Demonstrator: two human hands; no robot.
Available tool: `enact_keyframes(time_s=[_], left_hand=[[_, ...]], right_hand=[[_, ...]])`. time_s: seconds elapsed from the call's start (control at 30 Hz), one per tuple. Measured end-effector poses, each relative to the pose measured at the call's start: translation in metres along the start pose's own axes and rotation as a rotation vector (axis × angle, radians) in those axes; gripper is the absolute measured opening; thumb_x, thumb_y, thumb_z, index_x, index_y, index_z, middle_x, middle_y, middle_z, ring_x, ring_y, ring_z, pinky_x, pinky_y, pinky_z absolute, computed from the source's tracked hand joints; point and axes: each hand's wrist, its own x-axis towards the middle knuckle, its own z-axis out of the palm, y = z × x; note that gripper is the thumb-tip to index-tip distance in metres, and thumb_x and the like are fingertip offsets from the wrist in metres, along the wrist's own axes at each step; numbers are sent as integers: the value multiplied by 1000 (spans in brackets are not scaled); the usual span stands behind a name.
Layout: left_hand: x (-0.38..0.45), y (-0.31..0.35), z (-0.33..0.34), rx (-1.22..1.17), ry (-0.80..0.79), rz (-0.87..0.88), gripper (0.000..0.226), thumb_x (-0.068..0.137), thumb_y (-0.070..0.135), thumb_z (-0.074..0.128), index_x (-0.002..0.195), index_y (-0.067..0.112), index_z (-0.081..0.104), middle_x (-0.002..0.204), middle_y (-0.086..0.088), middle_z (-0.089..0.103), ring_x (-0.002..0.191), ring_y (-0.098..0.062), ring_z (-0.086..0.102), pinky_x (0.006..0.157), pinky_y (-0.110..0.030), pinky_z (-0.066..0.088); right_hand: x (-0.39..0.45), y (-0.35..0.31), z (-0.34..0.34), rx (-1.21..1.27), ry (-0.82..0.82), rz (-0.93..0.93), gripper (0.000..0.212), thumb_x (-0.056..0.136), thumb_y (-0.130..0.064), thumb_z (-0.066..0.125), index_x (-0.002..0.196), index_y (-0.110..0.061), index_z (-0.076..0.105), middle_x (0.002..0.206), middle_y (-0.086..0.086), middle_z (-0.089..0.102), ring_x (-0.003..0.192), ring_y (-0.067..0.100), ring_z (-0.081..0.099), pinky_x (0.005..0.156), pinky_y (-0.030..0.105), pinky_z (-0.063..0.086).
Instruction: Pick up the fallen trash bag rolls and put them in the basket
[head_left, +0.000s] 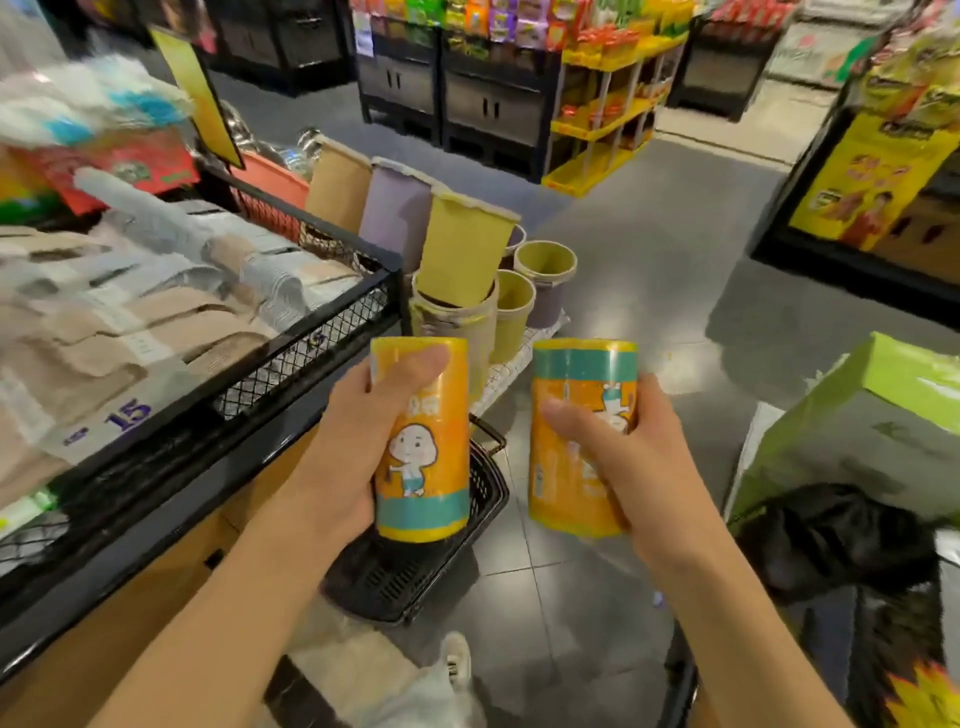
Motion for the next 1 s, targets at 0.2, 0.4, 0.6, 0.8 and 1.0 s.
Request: enact_keyframes(time_s=[0.2,0.4,0.6,0.8,1.0], left_hand=[[67,13,-37,-121,169,121,26,69,28,80,89,16,68,75,-5,75,60,-20,72,52,-32,56],[124,24,-70,-191,295,141,25,71,30,77,89,15,67,74,-4,74,59,-20,71,52,-31,56],[147,17,-94,-220,484,145,30,65,35,73,90,19,68,76,-3,74,62,-19,71,54,-32,57],[163,-9,-106,-238,713,142,28,73,35,75,94,19,68,82,-4,74,69,-20,72,60,-33,58],[189,-70,-121,-232,993,34,70,64,46,82,117,8,56,96,-12,72,83,-28,73,68,-40,59]], right_hand=[[101,-1,38,-52,-155,18,44,79,-24,81,116,-28,58,94,-5,75,83,11,74,63,26,60],[186,-10,82,-150,-337,45,37,81,-22,80,109,-35,59,93,-8,75,85,12,75,63,25,60],[243,-2,123,-207,-506,72,51,67,-40,81,113,-32,60,102,0,74,94,20,74,83,48,61],[294,27,164,-263,-739,106,51,73,-34,86,115,-27,59,99,-5,74,88,14,74,74,40,62],[336,88,193,-339,-961,238,43,79,-34,82,114,-30,56,104,-4,71,91,14,73,81,40,62]])
